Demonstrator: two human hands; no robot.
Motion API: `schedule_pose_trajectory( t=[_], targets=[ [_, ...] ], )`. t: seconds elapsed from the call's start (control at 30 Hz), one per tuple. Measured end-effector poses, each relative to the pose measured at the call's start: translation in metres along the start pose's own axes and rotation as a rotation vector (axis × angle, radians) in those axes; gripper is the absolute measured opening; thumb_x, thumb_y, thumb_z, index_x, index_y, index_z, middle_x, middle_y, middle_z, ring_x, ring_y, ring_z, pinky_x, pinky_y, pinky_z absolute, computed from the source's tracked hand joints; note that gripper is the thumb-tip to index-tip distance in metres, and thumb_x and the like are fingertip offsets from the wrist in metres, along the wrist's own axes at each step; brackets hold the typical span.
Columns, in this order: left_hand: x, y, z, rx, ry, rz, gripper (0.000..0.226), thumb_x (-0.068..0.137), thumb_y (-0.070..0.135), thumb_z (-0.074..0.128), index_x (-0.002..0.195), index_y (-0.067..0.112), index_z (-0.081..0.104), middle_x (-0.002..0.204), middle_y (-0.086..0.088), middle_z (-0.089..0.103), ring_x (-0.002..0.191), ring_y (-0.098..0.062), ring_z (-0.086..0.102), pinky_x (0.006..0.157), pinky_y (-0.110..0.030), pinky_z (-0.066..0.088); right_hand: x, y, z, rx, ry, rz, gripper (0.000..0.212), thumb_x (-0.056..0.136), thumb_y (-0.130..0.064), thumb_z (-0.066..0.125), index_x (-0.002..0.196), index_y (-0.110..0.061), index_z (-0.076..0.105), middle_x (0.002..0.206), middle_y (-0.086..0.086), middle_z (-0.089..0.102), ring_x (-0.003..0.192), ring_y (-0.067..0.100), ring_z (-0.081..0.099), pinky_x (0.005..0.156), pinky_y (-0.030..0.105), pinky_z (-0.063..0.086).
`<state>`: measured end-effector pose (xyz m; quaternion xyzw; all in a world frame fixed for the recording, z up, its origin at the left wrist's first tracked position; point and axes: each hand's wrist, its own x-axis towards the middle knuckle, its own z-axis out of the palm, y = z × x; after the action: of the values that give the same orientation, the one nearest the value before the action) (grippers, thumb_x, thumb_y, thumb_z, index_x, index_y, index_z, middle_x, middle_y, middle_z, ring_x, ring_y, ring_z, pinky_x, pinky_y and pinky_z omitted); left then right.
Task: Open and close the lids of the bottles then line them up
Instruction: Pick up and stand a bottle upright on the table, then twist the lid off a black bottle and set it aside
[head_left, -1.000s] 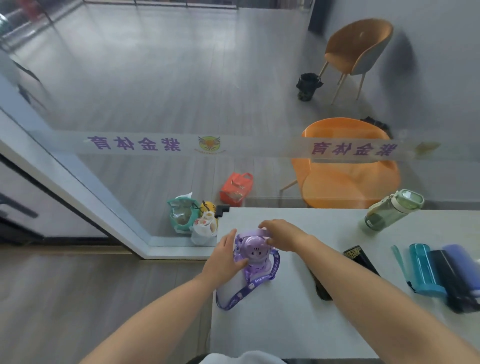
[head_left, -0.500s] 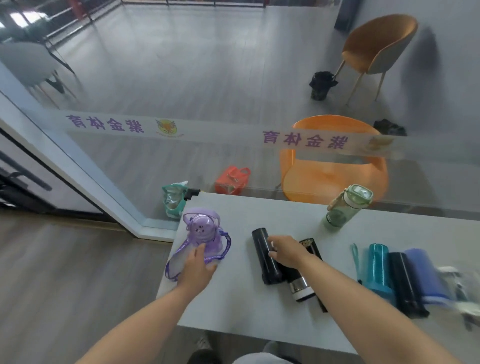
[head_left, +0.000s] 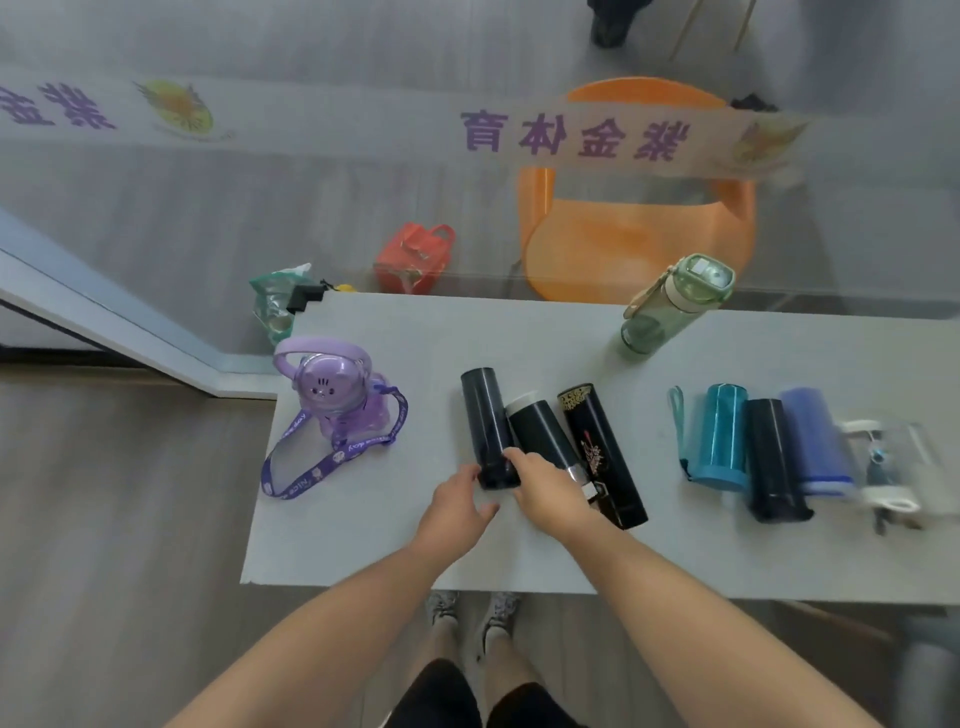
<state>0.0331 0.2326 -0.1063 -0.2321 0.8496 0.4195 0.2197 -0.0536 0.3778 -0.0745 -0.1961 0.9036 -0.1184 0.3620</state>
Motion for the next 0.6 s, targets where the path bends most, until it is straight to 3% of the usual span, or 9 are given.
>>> schedule_pose_trajectory(
  t=[0.07,0.17,0.3,0.37,0.43,0.6],
  targets=[
    [0.007,-0.001,0.010,-0.093,0.021,-0.031,0.051,0.087,0.033,0.068,0.129,0.027,0.040,0.129,0.003,0.058,0.110,-0.015,0.055,0.083,-0.028,0.043,0.005,-0.002,0.009,0.003,0.022,0.015,0.064,0.094,-0.005,0.053,0.146,-0.032,0.027,0.128,0.006,0.056,0.097,0.034,0.065,0.078,0.045,0.055],
    [0.010,-0.005,0.011,-0.152,0.083,-0.044,0.043,0.086,0.031,0.069,0.120,0.027,0.042,0.121,0.004,0.061,0.098,-0.011,0.054,0.079,-0.026,0.042,0.010,-0.008,0.016,0.036,0.044,0.029,0.067,0.094,-0.008,0.057,0.144,-0.035,0.021,0.118,0.007,0.058,0.094,0.032,0.065,0.081,0.050,0.056],
    [0.000,-0.006,-0.011,-0.141,0.149,-0.021,0.040,0.086,0.033,0.068,0.118,0.029,0.043,0.116,0.003,0.061,0.102,-0.015,0.056,0.084,-0.031,0.048,0.009,-0.018,0.006,0.185,0.042,-0.015,0.068,0.093,-0.025,0.067,0.146,-0.035,0.026,0.121,0.003,0.064,0.101,0.024,0.066,0.087,0.045,0.057],
    [-0.011,-0.003,-0.026,-0.100,0.195,0.022,0.042,0.086,0.033,0.069,0.120,0.027,0.044,0.114,0.000,0.060,0.107,-0.019,0.054,0.089,-0.035,0.049,0.003,-0.028,-0.007,0.329,0.006,-0.023,0.067,0.090,-0.030,0.071,0.144,-0.037,0.032,0.118,-0.001,0.066,0.088,0.018,0.070,0.078,0.034,0.060],
    [-0.024,0.002,-0.042,-0.057,0.256,0.068,0.047,0.085,0.032,0.070,0.124,0.026,0.043,0.115,-0.001,0.058,0.109,-0.019,0.051,0.089,-0.031,0.047,-0.004,-0.040,-0.022,0.466,-0.046,-0.011,0.070,0.085,-0.036,0.074,0.143,-0.039,0.036,0.108,-0.006,0.068,0.071,0.012,0.071,0.065,0.024,0.058],
    [-0.045,0.015,-0.079,-0.005,0.370,0.201,0.053,0.085,0.031,0.070,0.127,0.036,0.037,0.117,0.002,0.053,0.108,-0.015,0.048,0.083,-0.027,0.044,-0.013,-0.065,-0.055,0.645,-0.113,0.027,0.072,0.079,-0.044,0.066,0.145,-0.034,0.040,0.105,-0.002,0.071,0.065,0.010,0.071,0.056,0.024,0.050]
  ],
)
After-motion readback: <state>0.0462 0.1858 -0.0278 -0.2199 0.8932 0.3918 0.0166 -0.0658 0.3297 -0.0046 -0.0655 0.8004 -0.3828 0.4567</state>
